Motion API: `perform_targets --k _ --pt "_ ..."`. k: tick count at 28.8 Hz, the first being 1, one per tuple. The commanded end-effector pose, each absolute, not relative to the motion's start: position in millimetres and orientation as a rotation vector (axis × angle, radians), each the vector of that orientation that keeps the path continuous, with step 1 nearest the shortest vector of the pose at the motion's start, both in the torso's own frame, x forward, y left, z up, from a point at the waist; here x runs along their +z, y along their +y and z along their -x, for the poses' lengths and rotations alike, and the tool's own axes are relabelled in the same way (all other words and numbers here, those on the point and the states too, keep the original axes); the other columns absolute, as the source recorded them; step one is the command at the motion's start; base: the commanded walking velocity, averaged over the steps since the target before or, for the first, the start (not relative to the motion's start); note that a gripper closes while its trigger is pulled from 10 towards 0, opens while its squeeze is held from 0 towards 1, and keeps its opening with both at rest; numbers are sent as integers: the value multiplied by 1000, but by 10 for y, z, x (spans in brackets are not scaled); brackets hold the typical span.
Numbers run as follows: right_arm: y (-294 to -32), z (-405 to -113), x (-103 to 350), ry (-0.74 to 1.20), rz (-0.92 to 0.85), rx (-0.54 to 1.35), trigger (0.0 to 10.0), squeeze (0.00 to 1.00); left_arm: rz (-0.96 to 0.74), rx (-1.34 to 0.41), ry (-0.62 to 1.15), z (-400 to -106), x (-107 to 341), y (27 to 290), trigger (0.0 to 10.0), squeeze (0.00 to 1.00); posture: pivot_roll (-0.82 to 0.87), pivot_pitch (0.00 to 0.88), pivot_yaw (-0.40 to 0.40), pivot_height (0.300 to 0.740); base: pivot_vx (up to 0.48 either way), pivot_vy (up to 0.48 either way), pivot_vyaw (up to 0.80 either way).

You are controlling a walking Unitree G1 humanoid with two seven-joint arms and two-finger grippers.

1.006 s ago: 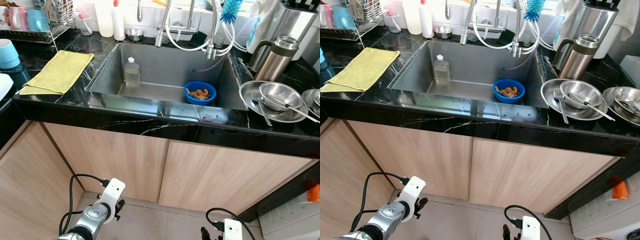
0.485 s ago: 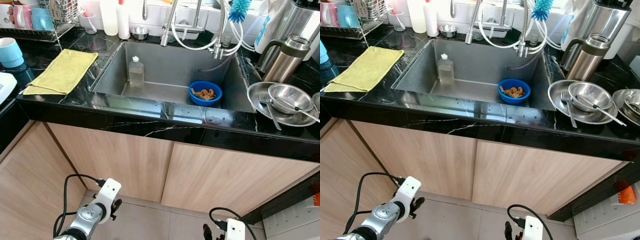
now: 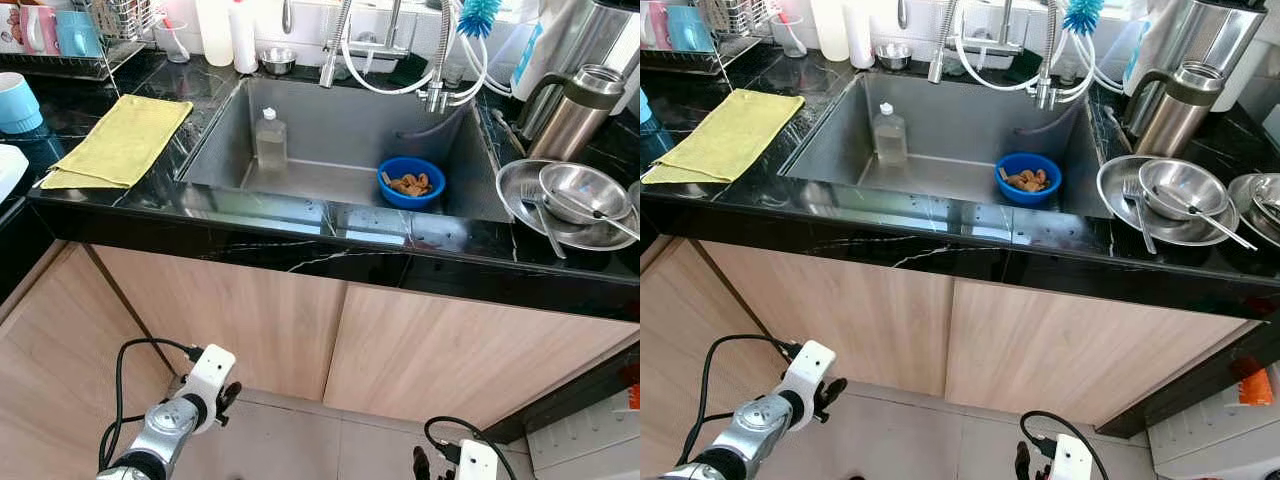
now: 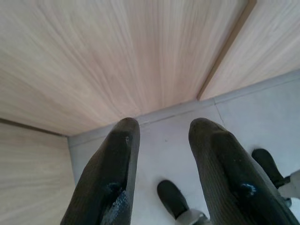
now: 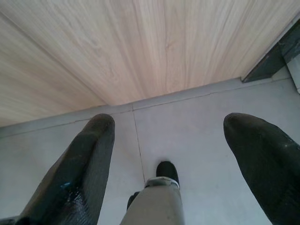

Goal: Kitchen organization

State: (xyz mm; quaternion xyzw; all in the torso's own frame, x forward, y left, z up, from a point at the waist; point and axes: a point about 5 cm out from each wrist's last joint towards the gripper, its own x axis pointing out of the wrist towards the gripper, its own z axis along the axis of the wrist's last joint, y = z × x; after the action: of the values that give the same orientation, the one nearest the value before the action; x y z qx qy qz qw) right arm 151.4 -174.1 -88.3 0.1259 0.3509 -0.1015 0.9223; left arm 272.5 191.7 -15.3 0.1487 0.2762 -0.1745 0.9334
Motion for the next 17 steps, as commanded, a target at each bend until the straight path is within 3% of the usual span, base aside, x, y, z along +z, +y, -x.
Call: perform_targets --k 1,2,5,17 --pt "-1756 -1494 -880 708 -251 -224 10000 0 -301 -356 558 -2706 -154 1947 10000 0 101 132 -60 740 0 0 0" --pt "-1756 -1494 -880 708 -251 -224 10000 0 -301 -356 558 -2706 -154 1947 10000 0 101 132 -60 740 0 0 0" --pt "-2403 -1470 -652 515 -147 -380 10000 0 -297 -358 554 -2699 -157 1943 10000 0 102 134 -61 740 0 0 0" --pt "-2433 -1627 -545 448 -106 -366 10000 0 -288 -368 543 -2704 -153 1906 10000 0 100 131 -60 740 0 0 0"
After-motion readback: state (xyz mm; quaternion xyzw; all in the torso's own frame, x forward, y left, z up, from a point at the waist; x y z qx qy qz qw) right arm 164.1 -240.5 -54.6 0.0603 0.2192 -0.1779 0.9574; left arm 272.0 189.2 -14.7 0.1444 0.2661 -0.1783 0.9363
